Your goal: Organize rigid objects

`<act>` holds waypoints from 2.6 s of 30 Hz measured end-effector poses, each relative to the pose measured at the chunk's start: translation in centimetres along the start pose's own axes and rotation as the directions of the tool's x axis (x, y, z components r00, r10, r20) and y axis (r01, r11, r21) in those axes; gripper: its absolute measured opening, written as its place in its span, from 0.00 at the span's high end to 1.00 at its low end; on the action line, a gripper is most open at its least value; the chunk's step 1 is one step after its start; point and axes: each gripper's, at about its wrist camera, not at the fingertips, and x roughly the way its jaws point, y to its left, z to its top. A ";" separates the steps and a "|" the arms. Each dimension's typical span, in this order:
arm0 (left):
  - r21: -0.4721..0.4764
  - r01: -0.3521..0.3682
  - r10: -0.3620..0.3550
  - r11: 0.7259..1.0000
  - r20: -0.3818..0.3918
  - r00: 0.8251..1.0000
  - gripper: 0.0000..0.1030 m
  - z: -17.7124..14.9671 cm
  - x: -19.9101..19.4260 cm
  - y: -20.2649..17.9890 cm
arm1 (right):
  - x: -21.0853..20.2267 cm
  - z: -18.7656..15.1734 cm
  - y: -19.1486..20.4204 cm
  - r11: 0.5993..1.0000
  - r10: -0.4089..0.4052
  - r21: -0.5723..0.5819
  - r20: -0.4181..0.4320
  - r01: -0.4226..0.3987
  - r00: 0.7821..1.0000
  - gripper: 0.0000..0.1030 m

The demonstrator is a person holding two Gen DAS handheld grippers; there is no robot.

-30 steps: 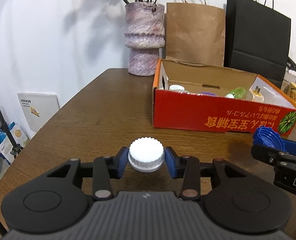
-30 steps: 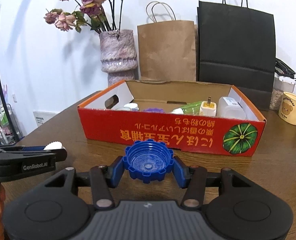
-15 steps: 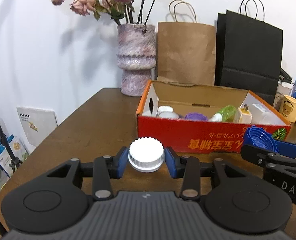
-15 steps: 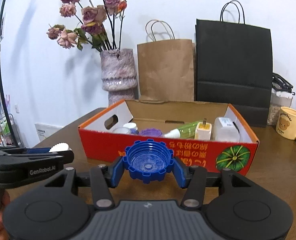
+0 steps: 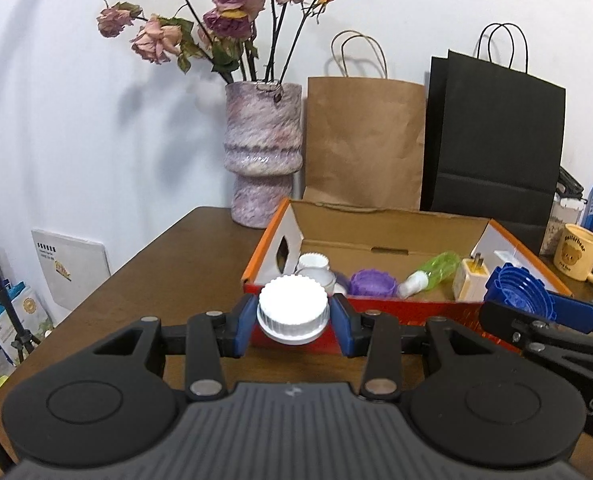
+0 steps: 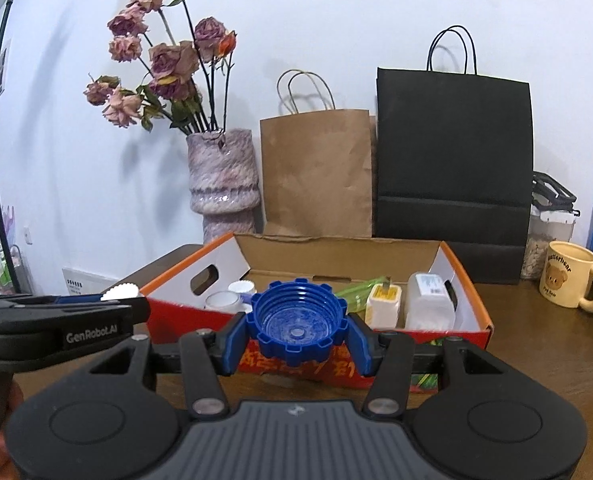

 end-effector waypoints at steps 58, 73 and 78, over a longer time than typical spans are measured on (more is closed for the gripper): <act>0.054 -0.035 0.032 0.998 0.062 0.998 0.00 4.9 11.5 -5.5 | 10.6 3.4 -7.3 0.994 -0.108 -0.003 0.021 0.108 0.994 0.00; 0.042 -0.035 0.033 0.998 0.062 0.998 0.00 4.9 10.9 -5.2 | 9.8 3.3 -7.4 0.993 -0.114 0.009 0.034 0.114 0.993 0.00; 0.043 -0.035 0.032 0.998 0.068 0.997 0.00 4.9 10.1 -5.1 | 8.9 3.4 -7.3 0.993 -0.114 0.010 0.052 0.113 0.992 0.00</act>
